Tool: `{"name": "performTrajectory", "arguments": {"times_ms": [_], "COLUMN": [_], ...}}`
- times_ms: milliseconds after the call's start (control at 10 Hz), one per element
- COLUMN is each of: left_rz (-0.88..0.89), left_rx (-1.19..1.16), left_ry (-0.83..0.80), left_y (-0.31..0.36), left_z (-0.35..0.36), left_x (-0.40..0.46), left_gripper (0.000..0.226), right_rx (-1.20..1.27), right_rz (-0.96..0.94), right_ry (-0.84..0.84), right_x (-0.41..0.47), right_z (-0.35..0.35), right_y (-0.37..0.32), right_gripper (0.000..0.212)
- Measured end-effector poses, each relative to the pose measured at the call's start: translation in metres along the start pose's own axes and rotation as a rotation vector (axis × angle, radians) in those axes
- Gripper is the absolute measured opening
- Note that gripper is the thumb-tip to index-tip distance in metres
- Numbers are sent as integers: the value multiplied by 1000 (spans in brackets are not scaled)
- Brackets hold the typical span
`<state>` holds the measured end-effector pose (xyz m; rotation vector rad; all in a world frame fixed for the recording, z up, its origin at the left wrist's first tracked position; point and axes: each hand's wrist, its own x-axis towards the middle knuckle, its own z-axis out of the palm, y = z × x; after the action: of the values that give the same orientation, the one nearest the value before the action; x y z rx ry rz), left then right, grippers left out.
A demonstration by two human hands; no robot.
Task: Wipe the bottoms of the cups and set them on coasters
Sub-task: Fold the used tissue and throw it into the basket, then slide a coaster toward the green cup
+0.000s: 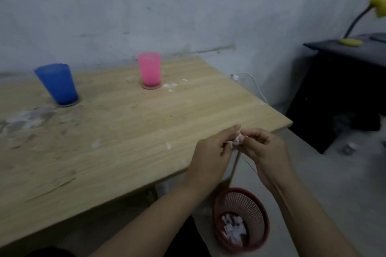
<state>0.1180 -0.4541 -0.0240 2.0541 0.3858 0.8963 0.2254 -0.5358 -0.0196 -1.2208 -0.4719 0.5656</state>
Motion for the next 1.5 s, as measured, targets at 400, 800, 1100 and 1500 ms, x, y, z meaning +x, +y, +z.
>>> {"name": "performTrajectory", "arguments": {"times_ms": [400,800,1100,1500], "left_rz": [-258,-748,-738,-433], "left_rx": [165,135,89,216], "left_ry": [-600,-729,-763,-775], "left_y": [-101,-225,-213,-129], "left_z": [139,179,176,117], "left_x": [-49,-71,-57,-37], "left_gripper": [51,36,39,58], "right_rx": [193,201,-166,-825], "right_rz": [446,836,851,354], "right_ry": [547,825,643,156], "right_x": [-19,13,24,-23], "right_z": [-124,-150,-142,-109], "right_y": [154,287,260,170], "right_gripper": [14,7,28,31]}}
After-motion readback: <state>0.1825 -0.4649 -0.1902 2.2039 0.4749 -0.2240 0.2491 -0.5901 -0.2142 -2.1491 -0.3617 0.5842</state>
